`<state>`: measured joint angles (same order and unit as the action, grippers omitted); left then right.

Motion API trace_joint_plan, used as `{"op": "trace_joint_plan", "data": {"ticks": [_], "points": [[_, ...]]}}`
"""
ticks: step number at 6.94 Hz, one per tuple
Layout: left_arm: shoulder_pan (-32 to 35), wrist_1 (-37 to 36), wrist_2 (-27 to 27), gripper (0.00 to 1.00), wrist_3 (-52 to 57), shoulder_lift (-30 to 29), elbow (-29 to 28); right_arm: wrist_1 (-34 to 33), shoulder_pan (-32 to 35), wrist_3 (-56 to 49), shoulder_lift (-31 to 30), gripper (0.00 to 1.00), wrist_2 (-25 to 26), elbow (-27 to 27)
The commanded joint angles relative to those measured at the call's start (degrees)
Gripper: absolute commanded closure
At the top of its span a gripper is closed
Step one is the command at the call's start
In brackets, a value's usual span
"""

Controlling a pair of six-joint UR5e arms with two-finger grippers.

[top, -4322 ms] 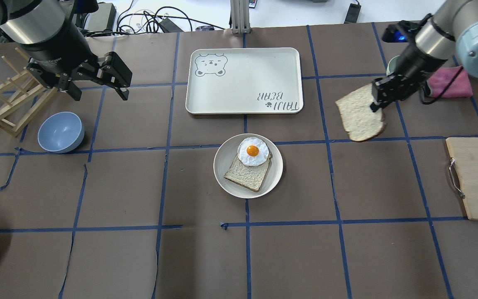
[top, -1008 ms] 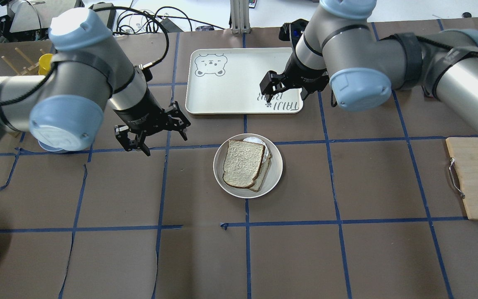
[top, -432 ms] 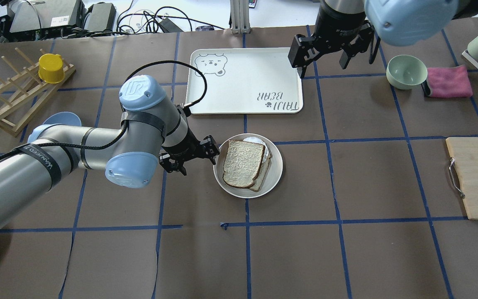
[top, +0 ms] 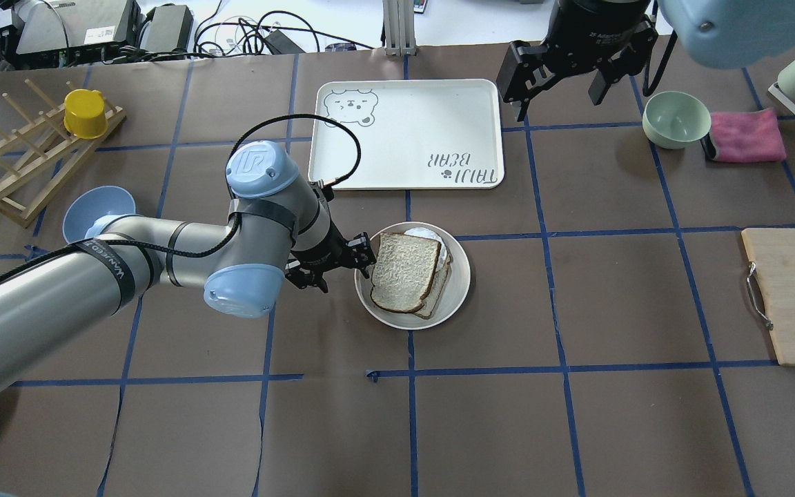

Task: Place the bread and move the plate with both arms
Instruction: 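Withdraw the right gripper while the left gripper reaches to the plate rim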

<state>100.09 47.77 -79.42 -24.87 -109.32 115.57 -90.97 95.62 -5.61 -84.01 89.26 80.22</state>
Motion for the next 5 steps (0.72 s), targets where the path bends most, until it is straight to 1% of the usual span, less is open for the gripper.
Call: {"op": "trace_joint_plan", "data": {"ticks": [1,2,3,4,5], "points": [[0.19,-0.49,0.32,0.61,-0.35,-0.80,0.01,0.36,-0.52,0.25,-0.98,0.00,0.30,0.20],[0.28,-0.66,1.45,0.82,-0.79,-0.72,-0.08,0.36,-2.09,0.16,-1.33,0.00,0.21,0.20],[0.45,-0.31,6.25,1.00,-0.71,-0.11,0.01,4.19,-4.54,0.08,-2.03,0.00,-0.31,0.37],[0.45,-0.31,6.65,1.00,-0.80,-0.10,0.01,7.01,-6.04,-0.80,-2.30,0.00,-0.06,0.20],[0.37,-0.31,6.56,1.00,-0.71,0.42,-0.08,6.87,-5.36,-0.11,-4.13,0.00,2.90,-0.23]]}}
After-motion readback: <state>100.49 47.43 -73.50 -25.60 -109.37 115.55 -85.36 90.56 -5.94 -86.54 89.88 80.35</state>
